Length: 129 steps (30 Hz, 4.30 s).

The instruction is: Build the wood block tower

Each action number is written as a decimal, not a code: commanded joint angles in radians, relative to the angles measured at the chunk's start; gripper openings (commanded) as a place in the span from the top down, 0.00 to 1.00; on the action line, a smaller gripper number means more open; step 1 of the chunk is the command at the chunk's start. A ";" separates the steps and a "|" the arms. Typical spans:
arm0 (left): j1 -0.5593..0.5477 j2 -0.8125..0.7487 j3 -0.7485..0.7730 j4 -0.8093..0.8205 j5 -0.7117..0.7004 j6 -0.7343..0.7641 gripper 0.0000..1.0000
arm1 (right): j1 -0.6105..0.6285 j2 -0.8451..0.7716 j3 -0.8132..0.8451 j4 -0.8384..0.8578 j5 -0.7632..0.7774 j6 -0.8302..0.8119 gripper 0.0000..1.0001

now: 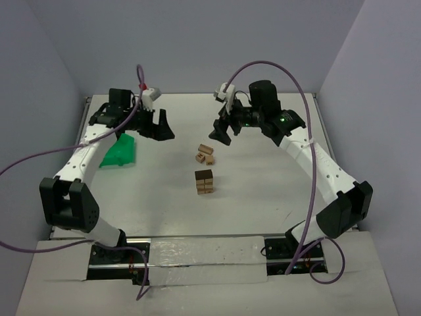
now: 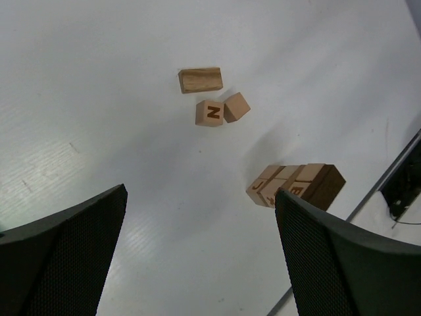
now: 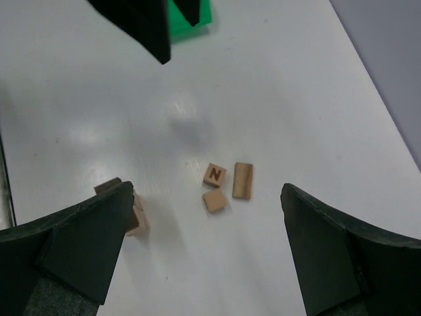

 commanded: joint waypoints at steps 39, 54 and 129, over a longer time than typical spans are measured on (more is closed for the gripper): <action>-0.296 0.558 0.283 -0.022 -0.036 0.339 0.30 | -0.308 -0.089 -0.384 0.023 0.035 0.101 0.00; -0.329 0.609 0.273 -0.024 -0.087 0.358 0.30 | -0.312 -0.056 -0.366 0.021 0.042 0.099 0.00; -0.475 0.032 0.115 -0.390 -0.133 0.645 0.72 | -0.313 -0.079 -0.363 0.043 0.000 0.060 0.01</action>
